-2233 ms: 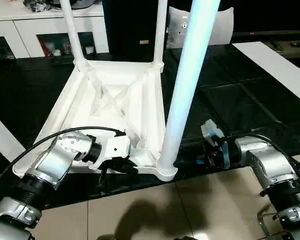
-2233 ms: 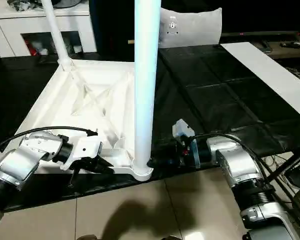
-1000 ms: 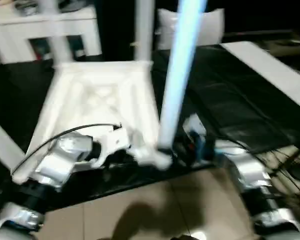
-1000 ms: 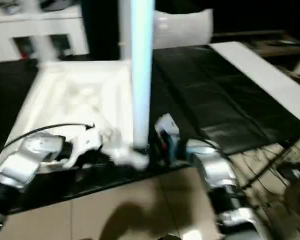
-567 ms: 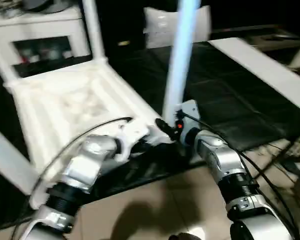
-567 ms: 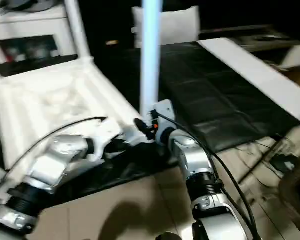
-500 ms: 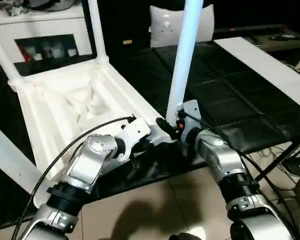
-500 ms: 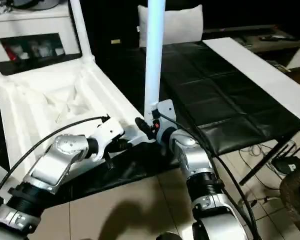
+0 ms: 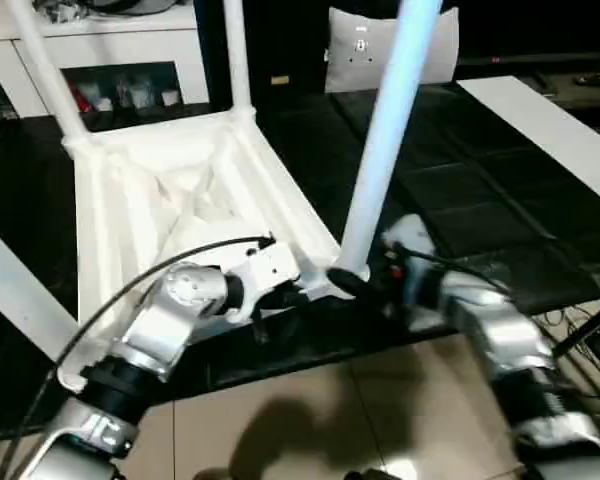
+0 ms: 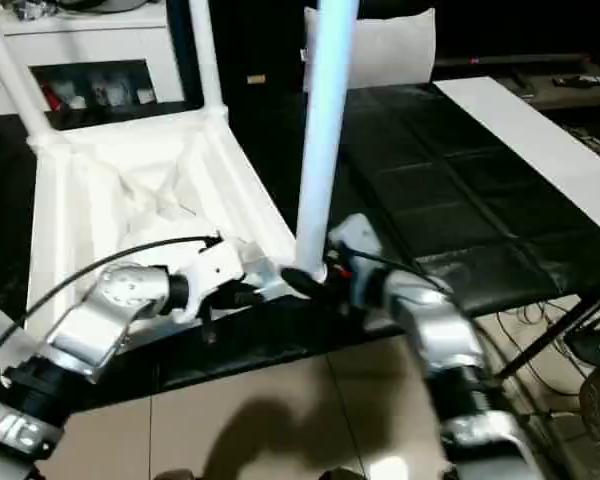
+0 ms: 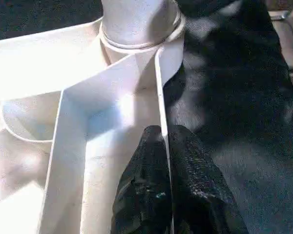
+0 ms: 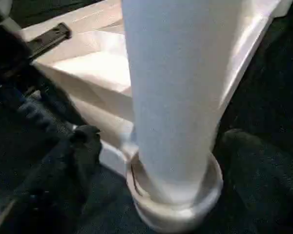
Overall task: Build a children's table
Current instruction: Rotate leg to tighten
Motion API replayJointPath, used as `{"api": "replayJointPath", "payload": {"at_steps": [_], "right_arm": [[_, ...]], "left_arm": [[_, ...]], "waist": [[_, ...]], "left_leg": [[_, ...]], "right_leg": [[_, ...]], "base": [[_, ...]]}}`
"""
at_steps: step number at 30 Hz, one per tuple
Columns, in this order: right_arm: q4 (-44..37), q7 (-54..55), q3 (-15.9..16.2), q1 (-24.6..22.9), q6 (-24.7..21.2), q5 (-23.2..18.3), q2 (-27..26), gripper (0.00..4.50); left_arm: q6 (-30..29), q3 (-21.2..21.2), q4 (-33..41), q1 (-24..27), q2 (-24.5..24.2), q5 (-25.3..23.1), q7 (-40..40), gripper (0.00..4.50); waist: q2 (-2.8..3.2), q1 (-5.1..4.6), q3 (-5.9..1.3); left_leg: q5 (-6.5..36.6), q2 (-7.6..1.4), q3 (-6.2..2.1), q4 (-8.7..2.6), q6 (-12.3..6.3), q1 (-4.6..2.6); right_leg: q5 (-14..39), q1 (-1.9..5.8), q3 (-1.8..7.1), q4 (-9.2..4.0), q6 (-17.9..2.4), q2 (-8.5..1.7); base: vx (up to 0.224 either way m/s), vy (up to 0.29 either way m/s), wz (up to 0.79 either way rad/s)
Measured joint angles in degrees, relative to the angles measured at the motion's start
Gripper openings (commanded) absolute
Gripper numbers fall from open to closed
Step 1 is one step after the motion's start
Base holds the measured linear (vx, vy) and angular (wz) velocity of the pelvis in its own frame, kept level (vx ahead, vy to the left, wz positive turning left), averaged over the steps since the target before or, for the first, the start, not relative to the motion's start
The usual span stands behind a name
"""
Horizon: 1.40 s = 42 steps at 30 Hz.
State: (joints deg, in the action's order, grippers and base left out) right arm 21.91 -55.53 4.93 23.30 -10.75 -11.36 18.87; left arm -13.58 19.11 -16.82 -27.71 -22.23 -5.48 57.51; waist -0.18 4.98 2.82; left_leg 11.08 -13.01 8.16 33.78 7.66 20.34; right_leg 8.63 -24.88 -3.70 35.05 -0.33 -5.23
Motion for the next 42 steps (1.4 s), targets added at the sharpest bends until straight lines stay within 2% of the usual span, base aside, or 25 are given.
{"api": "replayJointPath", "payload": {"at_steps": [6,12,15,17,18,22,24,26,27,29,31,33,34,35,36,37,38,39,40,41,42], "right_arm": [[-4.5,-7.3,-0.1,-3.2,-1.4,-2.3,5.3,4.46],[-8.6,-8.2,-0.3,-5.9,-3.2,-3.9,6.8,4.46],[-13.0,-5.2,-2.0,-9.0,-5.2,-5.0,6.3,4.50],[-15.1,-3.6,-3.6,-10.7,-7.1,-6.8,5.7,4.50],[-16.4,-2.4,-4.7,-11.9,-8.2,-7.6,5.0,4.50],[-20.0,0.5,-4.8,-13.9,-9.1,-9.0,2.0,4.50],[-22.0,4.7,-4.4,-15.1,-9.2,-8.7,-0.6,4.50],[-23.4,7.5,-4.0,-15.9,-10.0,-7.4,-0.9,4.50],[-24.3,8.7,-3.5,-16.4,-9.9,-6.2,-0.9,4.50],[-24.8,9.6,-2.5,-17.4,-8.7,-4.8,-1.4,4.50],[-25.9,10.9,-1.2,-18.8,-6.6,-3.5,-2.7,4.50],[-26.2,13.1,0.6,-18.8,-6.1,-1.5,-3.8,4.50],[-26.4,13.8,1.0,-18.8,-6.1,-1.2,-4.0,4.50],[-26.4,14.2,1.3,-19.1,-6.0,-0.8,-4.2,4.50],[-26.5,14.6,1.9,-19.0,-5.9,-0.3,-4.4,4.50],[-26.7,14.8,2.4,-19.1,-5.8,-0.3,-5.0,4.50],[-26.8,15.1,2.9,-18.8,-5.6,-0.3,-5.7,4.50],[-27.2,15.2,3.1,-18.8,-5.3,-0.3,-6.0,4.50],[-27.2,15.3,3.1,-18.5,-5.1,-0.2,-5.6,4.50],[-27.0,15.4,3.1,-18.3,-4.7,0.0,-5.3,4.50],[-26.2,15.6,3.1,-18.0,-4.2,0.4,-5.0,4.50]], "left_arm": [[5.8,0.1,-3.5,-1.3,-3.5,0.5,4.8,0.00],[12.2,0.6,-9.8,-4.0,-3.2,-0.3,3.8,0.00],[17.9,0.8,-15.7,-6.8,-3.4,-1.8,0.9,0.54],[19.0,-0.3,-16.9,-6.8,-4.1,-1.8,0.7,0.79],[19.0,-1.7,-16.9,-6.6,-4.1,-0.5,1.0,0.85],[18.5,-6.8,-14.1,-5.8,-3.5,5.0,1.8,1.13],[17.2,-10.6,-9.9,-3.4,-2.3,10.2,1.6,1.33],[15.0,-11.9,-6.9,-1.1,-1.5,12.5,0.5,1.42],[13.3,-12.8,-5.1,0.9,-1.1,12.8,-1.8,1.68],[10.9,-14.5,-2.9,4.2,0.3,12.9,-6.3,1.75],[9.8,-17.0,1.4,9.1,3.5,13.7,-12.0,1.81],[9.8,-17.7,6.8,13.6,7.6,13.0,-18.1,2.09],[9.8,-17.3,8.1,14.1,8.4,12.8,-19.4,2.17],[9.4,-17.2,9.4,14.3,9.2,12.0,-21.2,2.20],[8.4,-17.8,11.3,14.8,10.4,11.3,-24.3,2.27],[7.5,-18.4,12.4,15.4,11.4,10.4,-26.9,2.39],[6.4,-18.9,13.8,16.7,12.3,9.2,-30.2,2.51],[5.3,-19.4,14.0,18.0,13.6,8.3,-33.0,2.57],[5.0,-19.4,14.5,19.0,14.8,7.3,-35.6,2.59],[5.0,-19.3,14.9,20.0,16.4,5.9,-38.4,2.62],[5.0,-18.4,15.6,21.0,17.6,3.8,-41.3,2.71]], "waist": [[-0.01,0.19,0.00],[0.00,0.39,0.00],[0.00,0.34,0.00],[0.02,-0.03,0.00],[0.01,-0.13,0.00],[0.04,0.08,0.01],[0.12,0.15,-0.03],[0.13,0.15,-0.03],[0.13,0.15,-0.03],[0.15,0.07,-0.02],[0.12,0.05,-0.01],[0.10,-0.10,0.00],[0.42,-0.54,0.04],[0.63,-1.05,0.08],[0.99,-1.73,0.21],[1.29,-2.05,0.37],[1.11,-2.70,0.33],[0.31,-2.69,0.16],[-0.04,-1.99,0.02],[-0.30,-1.38,0.16],[-0.49,-0.63,0.19]], "left_leg": [[0.0,-0.01,0.02,0.04,0.00,-0.06],[0.0,-0.01,0.02,0.08,-0.02,-0.03],[-0.1,-0.02,0.01,0.09,-0.06,-0.01],[-0.1,-0.01,0.06,0.08,-0.05,-0.06],[-0.1,-0.03,0.05,0.05,-0.05,-0.02],[-0.1,-0.06,0.06,-0.03,-0.05,-0.05],[0.0,-0.02,0.09,-0.05,-0.04,-0.05],[0.0,0.00,0.11,-0.05,-0.04,-0.03],[0.0,0.00,0.10,-0.05,-0.04,-0.05],[0.0,-0.02,0.09,-0.06,-0.04,-0.04],[0.0,-0.04,0.08,-0.09,-0.04,-0.03],[0.0,-0.10,0.00,-0.07,-0.03,0.04],[-0.1,0.14,-1.65,0.19,-0.06,0.98],[-0.2,-0.11,-3.00,0.24,-0.02,1.44],[-0.5,-0.61,-4.99,0.12,-0.05,1.77],[-0.8,-0.67,-6.44,0.12,0.18,1.75],[-0.8,-0.59,-7.55,0.15,0.14,1.77],[-0.7,0.10,-8.15,0.34,0.00,2.12],[-0.3,0.10,-8.09,0.48,-0.75,2.27],[0.7,0.14,-7.28,1.91,-2.38,2.75],[1.3,1.19,-4.59,5.06,-3.61,3.88]], "right_leg": [[0.0,0.08,0.02,-0.01,0.0,-0.01],[0.0,0.10,0.01,-0.01,0.0,-0.02],[0.1,0.08,0.00,-0.02,0.3,-0.01],[0.1,0.04,0.03,-0.02,0.3,-0.01],[0.1,0.02,0.01,-0.03,0.4,0.00],[0.0,0.00,-0.02,-0.02,0.1,0.01],[0.0,0.01,0.01,-0.05,0.1,-0.03],[0.0,0.02,0.03,-0.09,0.1,-0.05],[0.0,0.05,0.03,-0.09,0.1,-0.05],[0.1,0.04,0.01,-0.09,0.4,-0.03],[0.2,0.03,-0.01,-0.11,0.5,-0.02],[0.2,0.05,-0.10,-0.14,0.5,0.05],[0.2,0.54,-1.64,-0.30,0.5,-0.17],[0.2,1.07,-2.84,-0.78,0.3,-0.12],[0.3,1.79,-4.26,-0.82,-1.0,0.11],[1.1,1.99,-5.05,0.14,-2.9,0.54],[2.2,1.94,-4.98,1.25,-5.4,1.12],[3.4,2.23,-5.05,2.05,-4.9,1.24],[3.7,2.24,-5.47,2.32,-1.7,0.71],[3.9,2.20,-6.45,2.39,-1.5,-0.10],[4.0,2.14,-7.08,2.30,-1.4,-1.24]], "base": [[0.000,0.000,0.00],[0.000,0.000,0.00],[0.000,0.000,0.00],[0.000,0.000,0.00],[0.000,0.000,0.00],[0.000,0.000,0.00],[0.000,0.000,0.00],[0.000,0.000,0.00],[0.000,0.000,0.00],[0.000,0.000,0.00],[0.000,0.000,0.00],[0.000,0.000,0.00],[0.000,0.000,0.00],[0.004,-0.069,0.47],[0.018,-0.132,0.69],[0.018,-0.132,0.69],[0.033,-0.150,0.57],[0.009,-0.110,0.63],[0.009,-0.110,0.63],[-0.025,-0.093,0.51],[-0.015,-0.081,0.43]]}}
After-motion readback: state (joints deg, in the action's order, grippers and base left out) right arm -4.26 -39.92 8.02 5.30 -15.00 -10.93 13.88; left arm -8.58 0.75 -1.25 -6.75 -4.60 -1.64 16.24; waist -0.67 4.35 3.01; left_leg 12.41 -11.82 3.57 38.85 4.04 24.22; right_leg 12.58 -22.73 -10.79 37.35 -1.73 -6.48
